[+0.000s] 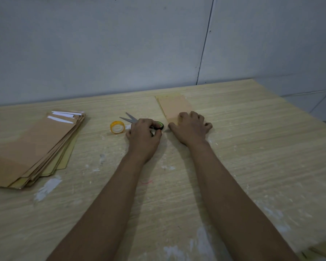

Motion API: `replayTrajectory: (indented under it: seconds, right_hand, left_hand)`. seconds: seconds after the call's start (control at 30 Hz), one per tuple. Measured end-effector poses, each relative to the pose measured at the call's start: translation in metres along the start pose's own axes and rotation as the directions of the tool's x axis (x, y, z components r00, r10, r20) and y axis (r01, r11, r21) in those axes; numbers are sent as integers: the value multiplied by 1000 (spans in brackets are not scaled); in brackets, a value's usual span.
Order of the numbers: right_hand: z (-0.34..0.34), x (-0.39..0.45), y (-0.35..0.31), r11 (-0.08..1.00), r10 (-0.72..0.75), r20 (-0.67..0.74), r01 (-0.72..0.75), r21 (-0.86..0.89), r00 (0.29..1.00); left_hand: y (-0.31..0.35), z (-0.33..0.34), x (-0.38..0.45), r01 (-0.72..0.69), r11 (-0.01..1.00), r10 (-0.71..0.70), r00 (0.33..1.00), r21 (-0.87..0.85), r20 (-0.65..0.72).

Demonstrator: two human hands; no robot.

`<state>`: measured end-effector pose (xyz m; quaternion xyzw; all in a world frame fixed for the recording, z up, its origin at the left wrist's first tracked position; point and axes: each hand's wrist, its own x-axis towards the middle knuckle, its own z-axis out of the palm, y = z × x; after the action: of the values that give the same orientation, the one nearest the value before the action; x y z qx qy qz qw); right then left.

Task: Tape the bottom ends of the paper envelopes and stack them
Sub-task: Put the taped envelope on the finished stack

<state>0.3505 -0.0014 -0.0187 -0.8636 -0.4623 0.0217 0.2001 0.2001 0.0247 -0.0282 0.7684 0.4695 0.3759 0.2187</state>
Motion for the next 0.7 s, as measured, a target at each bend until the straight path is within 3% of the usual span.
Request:
replayTrajectory:
  seconds: [0.33,0.5,0.7]
  right_hand:
    - [-2,0,2,997,-35,46,32,70,998]
    - [-3,-3,2,989,-23,28,19,148,999]
    - [-3,-14,-3,970,-116,-223,159,184,968]
  left_hand:
    - [1,-2,-4,-4,1000,4,1000,5,5]
    - [4,-8,-11,-139,989,138,990,-54,-29]
    - [1,-24,-30,-333,943,327,938,-31,-115]
